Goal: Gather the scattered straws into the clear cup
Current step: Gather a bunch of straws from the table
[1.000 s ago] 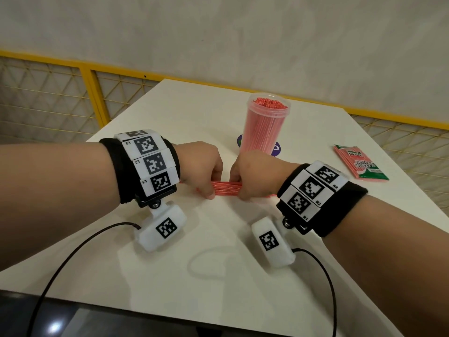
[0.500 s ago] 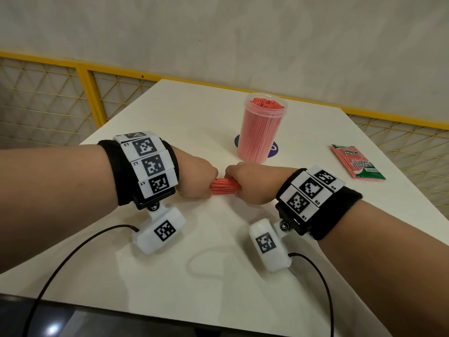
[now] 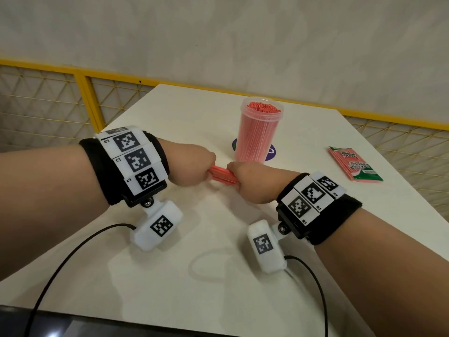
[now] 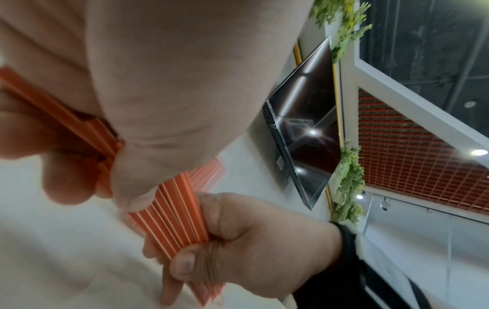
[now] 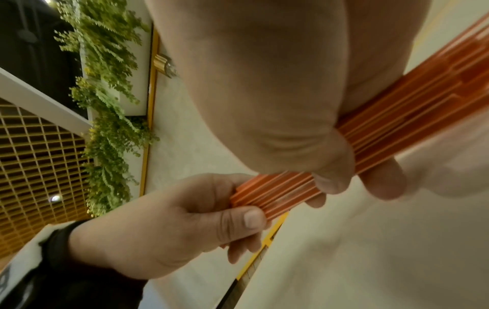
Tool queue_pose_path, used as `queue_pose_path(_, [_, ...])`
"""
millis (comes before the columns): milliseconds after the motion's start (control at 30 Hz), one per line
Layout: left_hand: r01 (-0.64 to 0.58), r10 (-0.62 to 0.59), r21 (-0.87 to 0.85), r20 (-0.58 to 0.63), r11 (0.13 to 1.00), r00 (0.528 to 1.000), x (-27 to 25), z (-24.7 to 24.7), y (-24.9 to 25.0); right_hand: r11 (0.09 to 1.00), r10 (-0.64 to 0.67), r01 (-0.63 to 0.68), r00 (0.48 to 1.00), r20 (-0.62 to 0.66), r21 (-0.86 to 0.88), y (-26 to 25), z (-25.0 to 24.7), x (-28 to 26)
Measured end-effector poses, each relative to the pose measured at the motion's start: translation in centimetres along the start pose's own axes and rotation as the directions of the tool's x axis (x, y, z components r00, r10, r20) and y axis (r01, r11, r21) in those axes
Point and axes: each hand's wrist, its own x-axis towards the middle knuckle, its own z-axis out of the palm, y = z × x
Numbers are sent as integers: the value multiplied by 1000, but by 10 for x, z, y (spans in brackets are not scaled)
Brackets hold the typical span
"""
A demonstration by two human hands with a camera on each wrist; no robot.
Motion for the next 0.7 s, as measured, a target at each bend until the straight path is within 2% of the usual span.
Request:
queue_pose_path(100, [-39,13,-105,-232,994,973,1,-14,-8,983,10,3,997,-70,185,7,-6,-1])
queue_pose_path(167, [-71,-5,-212,-337,975,942,2,-21,-12,948,10,25,994,-108,319,10,-8,0])
queue_pose_path(233, [-99,4,-251,-353,963,936,4,-27,-11,928,7,45,990,-139,369,12,-8,1])
queue_pose_path(300, [-115,37,-211,-341,971,939,5,-29,-8,927,6,58,985,-170,370,13,-6,3])
queue_pose_path(367, [-141,61,-187,-378,972,924,5,-32,-6,912,17,66,980,-200,404,16,-5,2])
queue_pose_path(433, [-180,57,-199,-504,963,862,3,-37,-6,870,48,80,968,-245,487,22,-6,-1])
queue_pose_path(500, [-239,13,-260,-652,936,758,1,-43,-6,799,93,113,947,-307,591,29,-8,-5])
queue_pose_path(567, [-355,-47,-381,-735,854,676,1,-48,-1,699,125,168,928,-351,695,33,-10,-9])
queue_pose_path(600, [-433,-68,-459,-743,776,666,1,-50,3,641,126,201,925,-359,741,35,-10,-11])
queue_pose_path(700, [-600,-58,-609,-726,518,686,2,-52,19,438,63,316,923,-380,841,37,-8,-16])
